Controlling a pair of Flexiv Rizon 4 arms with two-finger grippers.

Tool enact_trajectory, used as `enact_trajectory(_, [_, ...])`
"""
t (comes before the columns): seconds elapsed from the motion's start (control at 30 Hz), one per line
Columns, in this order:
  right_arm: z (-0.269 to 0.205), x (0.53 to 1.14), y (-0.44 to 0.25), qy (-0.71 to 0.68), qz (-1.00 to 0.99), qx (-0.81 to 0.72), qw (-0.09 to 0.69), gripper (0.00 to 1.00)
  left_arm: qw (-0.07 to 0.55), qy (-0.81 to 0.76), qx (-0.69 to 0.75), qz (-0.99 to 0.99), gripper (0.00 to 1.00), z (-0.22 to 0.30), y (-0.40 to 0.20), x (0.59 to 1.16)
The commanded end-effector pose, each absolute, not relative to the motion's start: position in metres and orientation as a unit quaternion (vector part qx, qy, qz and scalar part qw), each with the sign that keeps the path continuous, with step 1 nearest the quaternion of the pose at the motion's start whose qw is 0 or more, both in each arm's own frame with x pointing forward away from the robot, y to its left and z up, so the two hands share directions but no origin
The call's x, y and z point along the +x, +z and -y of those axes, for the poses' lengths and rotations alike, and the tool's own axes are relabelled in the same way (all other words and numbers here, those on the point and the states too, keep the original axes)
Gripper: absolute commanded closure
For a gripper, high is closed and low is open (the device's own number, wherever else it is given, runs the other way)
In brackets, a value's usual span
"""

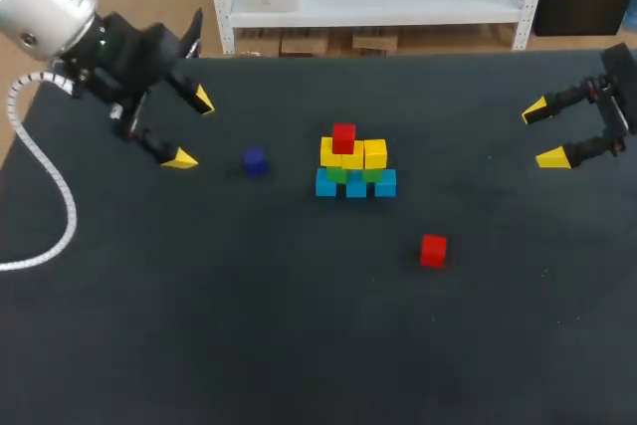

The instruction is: Place the blue cubes, place green cubes on the blue cubes, place the yellow cubes on the green cubes, then place the red cubes on the yellow cubes, and place purple cube on the red cubes.

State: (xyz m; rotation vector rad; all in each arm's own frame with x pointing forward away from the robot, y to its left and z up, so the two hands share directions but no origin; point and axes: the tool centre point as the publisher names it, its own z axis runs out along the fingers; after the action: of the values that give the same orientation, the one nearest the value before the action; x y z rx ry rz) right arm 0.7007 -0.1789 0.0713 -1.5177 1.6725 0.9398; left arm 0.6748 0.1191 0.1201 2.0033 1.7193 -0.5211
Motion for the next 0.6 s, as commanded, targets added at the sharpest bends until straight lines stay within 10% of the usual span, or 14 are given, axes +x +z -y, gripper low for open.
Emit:
enact_trajectory(0.03, [0.179, 0.701, 0.071, 0.361, -0.642, -0.584, 0.341, 0.00, 0.228, -0.195, 0.720, -0.626, 0.00, -0.112, 0.112, 0.678])
enact_trajectory(0.6, [0.130, 0.630, 0.065, 0.295, -0.703, -0.492, 0.421, 0.00, 0.211, -0.188, 0.713, -0.642, 0.00, -0.109, 0.107, 0.678])
